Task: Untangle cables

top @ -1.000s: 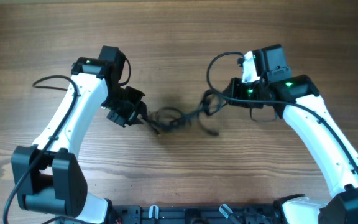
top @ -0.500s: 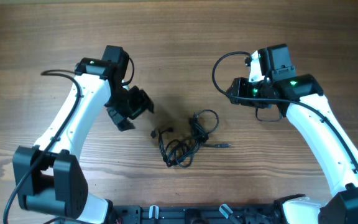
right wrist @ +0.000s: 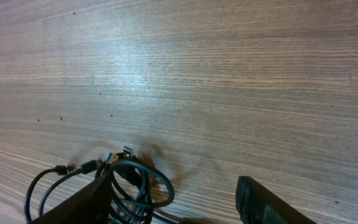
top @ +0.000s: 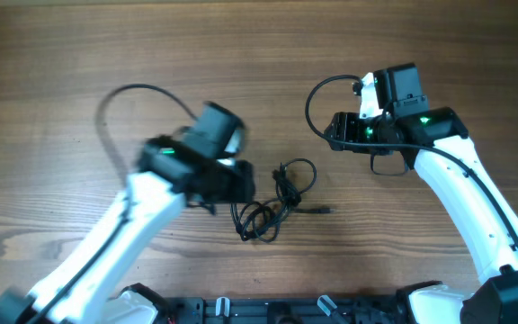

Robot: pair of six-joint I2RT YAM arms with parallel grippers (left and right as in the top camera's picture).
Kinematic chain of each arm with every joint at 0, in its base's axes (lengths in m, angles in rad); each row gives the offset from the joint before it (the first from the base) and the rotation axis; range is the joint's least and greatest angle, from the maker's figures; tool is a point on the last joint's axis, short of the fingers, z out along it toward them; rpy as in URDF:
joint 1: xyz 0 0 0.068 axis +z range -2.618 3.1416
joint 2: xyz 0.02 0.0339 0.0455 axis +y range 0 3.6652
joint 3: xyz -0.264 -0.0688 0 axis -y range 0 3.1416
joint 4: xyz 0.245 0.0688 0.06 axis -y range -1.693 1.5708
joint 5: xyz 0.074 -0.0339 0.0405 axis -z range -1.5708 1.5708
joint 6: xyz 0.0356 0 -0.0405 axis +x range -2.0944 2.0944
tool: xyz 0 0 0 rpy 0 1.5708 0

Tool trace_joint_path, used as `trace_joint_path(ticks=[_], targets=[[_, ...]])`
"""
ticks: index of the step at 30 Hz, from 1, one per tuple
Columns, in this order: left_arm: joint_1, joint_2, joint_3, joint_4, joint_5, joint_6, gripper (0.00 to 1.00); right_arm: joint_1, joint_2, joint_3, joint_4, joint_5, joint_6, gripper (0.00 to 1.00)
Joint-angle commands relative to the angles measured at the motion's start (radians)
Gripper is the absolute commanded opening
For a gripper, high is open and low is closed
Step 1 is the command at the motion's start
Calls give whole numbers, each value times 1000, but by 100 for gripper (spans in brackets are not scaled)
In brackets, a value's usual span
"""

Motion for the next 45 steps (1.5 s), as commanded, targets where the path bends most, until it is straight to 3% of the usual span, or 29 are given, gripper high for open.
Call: trace_joint_path(ticks=[1, 8, 15, 30, 32, 33, 35, 40, 45], targets=[[-120, 108, -26, 65, -141, -34, 56, 1, 10, 22, -5, -16, -19, 66], [-220, 296, -26, 95, -200, -34, 55, 1, 10, 22, -8, -15, -20, 67], [-217, 317, -26, 30, -324, -67, 57, 1, 10, 22, -7, -15, -20, 67], [-230, 327, -80, 42, -157, -60, 48, 1, 10, 22, 0, -15, -20, 67], [-230, 330, -89, 57, -158, -60, 44, 1, 10, 22, 0, -15, -20, 67], [-230, 334, -94, 64, -163, -60, 36, 1, 10, 22, 0, -15, -19, 67], [-227, 337, -97, 76, -198, -64, 5, 1, 10, 22, 0, -15, -20, 67], [-153, 332, -24, 117, -208, -82, 4, 2, 10, 22, 5, -61, -21, 67], [-18, 312, 109, 113, -55, -54, 4, 2, 10, 22, 56, -294, -134, 66]])
